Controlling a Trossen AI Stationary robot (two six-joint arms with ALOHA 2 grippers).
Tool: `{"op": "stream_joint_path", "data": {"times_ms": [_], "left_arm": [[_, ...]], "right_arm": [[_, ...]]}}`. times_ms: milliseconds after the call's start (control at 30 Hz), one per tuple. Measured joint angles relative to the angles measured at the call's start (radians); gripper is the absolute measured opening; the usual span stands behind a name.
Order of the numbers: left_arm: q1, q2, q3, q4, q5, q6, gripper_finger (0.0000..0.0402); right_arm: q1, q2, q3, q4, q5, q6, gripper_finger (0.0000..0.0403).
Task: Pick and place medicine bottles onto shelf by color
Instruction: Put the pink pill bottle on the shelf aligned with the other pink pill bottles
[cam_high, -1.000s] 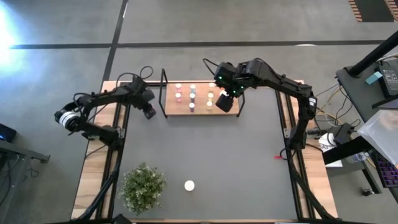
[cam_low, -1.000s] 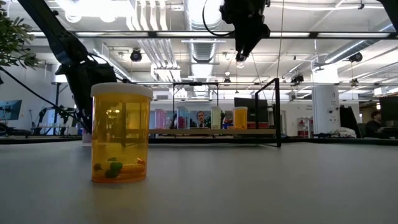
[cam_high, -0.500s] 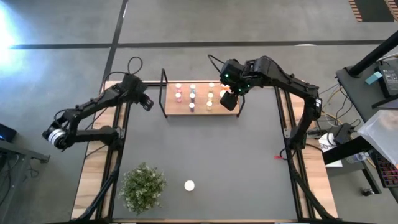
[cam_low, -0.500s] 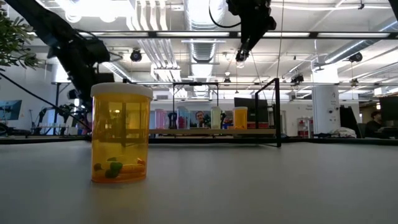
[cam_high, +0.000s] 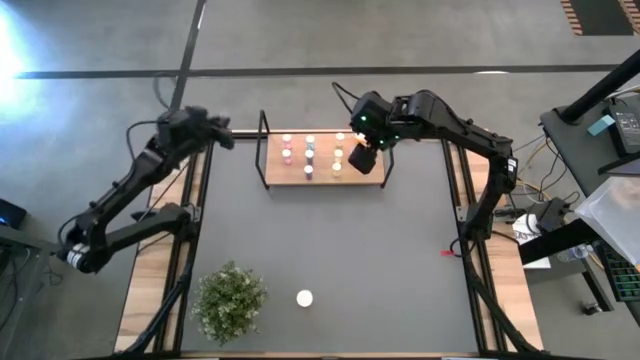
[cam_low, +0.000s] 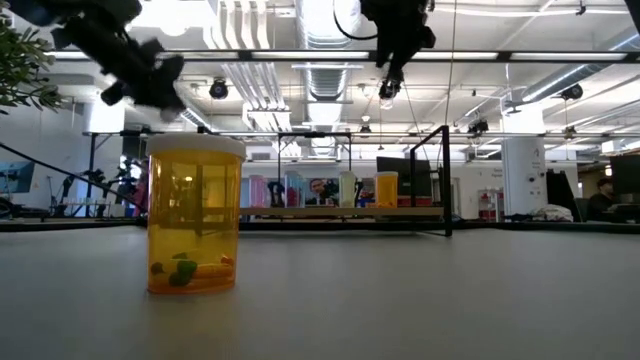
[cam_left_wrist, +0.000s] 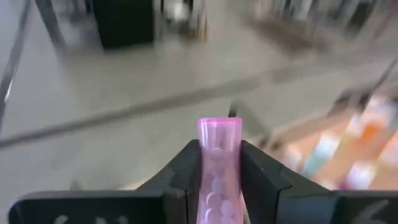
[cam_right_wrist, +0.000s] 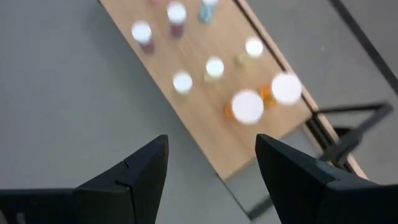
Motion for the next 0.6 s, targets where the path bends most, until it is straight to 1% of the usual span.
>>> {"op": "stream_joint_path", "data": {"times_ms": [100, 200, 300, 367, 467, 600], "left_arm": [[0.0, -0.046, 0.004, 0.157, 0.001, -0.103, 0.0071], [-0.001, -0.074, 0.004, 0.326, 0.019, -0.221, 0.0071], [-0.001, -0.081, 0.004, 0.493, 0.081, -0.301, 0.0071], [-0.001, -0.077, 0.003, 0.614, 0.142, -0.333, 0.0071], [-0.003, -0.06, 0.003, 0.807, 0.256, -0.348, 0.0071], [-0.004, -0.027, 0.002, 1.073, 0.392, -0.348, 0.0071]], "right_arm": [[0.0, 0.0, 0.0, 0.088, 0.0, -0.004, 0.0233], [0.0, 0.0, 0.0, 0.215, -0.001, -0.018, 0.0233], [0.0, 0.0, 0.0, 0.366, -0.007, -0.029, 0.0233], [0.0, 0.001, 0.0, 0.467, -0.036, -0.025, 0.0233], [0.0, 0.001, -0.001, 0.627, -0.167, 0.003, 0.0233], [0.001, 0.002, -0.001, 0.843, -0.427, 0.095, 0.0233]]}}
